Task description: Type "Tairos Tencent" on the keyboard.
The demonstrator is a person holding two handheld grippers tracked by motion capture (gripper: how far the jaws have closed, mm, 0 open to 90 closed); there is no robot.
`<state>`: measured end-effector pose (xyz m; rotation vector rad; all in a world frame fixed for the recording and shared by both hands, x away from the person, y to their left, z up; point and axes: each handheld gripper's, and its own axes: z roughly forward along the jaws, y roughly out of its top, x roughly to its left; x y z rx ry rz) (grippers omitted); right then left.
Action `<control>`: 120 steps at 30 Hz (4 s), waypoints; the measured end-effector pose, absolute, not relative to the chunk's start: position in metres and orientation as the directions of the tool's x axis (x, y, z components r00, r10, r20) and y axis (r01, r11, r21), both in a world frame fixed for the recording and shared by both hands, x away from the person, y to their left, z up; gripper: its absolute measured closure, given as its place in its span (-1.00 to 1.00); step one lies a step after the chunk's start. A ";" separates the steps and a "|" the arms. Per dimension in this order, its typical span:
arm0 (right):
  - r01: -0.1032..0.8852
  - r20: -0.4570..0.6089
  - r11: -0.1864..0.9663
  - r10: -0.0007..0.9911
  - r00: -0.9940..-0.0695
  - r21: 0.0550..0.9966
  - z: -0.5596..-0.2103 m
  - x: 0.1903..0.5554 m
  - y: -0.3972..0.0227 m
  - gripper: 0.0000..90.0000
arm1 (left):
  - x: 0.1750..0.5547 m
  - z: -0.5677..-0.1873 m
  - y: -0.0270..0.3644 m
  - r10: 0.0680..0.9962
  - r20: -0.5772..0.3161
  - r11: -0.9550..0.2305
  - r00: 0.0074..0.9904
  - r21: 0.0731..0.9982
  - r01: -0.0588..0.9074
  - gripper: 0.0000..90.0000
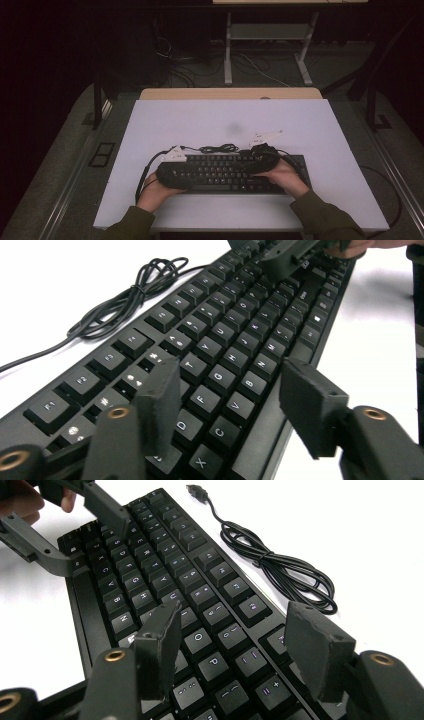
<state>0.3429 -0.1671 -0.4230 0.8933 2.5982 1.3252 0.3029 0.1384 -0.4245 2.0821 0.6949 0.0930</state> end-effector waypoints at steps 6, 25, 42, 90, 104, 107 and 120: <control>0.461 0.179 0.452 0.537 -0.824 0.764 -0.423 0.341 -0.169 -0.09 | 0.307 -0.425 0.140 0.532 -0.186 -0.407 0.826 0.800 0.441 -0.41; 0.481 0.213 0.426 0.538 -0.816 0.766 -0.418 0.323 -0.195 0.53 | 0.311 -0.426 0.139 0.571 -0.173 -0.387 0.803 0.805 0.449 -0.76; 0.489 0.239 0.439 0.510 -0.826 0.754 -0.422 0.306 -0.215 0.98 | 0.311 -0.427 0.137 0.570 -0.167 -0.395 0.804 0.803 0.446 -0.75; 0.463 0.168 0.553 0.501 -0.849 0.693 -0.435 0.301 -0.207 0.98 | 0.312 -0.427 0.133 0.570 -0.157 -0.397 0.806 0.807 0.438 -0.67; 0.461 0.166 0.555 0.500 -0.850 0.692 -0.435 0.301 -0.207 0.98 | 0.321 -0.428 0.125 0.574 -0.158 -0.393 0.804 0.808 0.439 -0.22; 0.462 0.166 0.554 0.500 -0.850 0.692 -0.435 0.301 -0.207 0.98 | 0.323 -0.427 0.122 0.576 -0.146 -0.393 0.804 0.813 0.429 -0.05; 0.462 0.166 0.554 0.501 -0.849 0.692 -0.435 0.301 -0.207 0.98 | 0.328 -0.430 0.116 0.561 -0.152 -0.439 0.814 0.779 0.448 0.96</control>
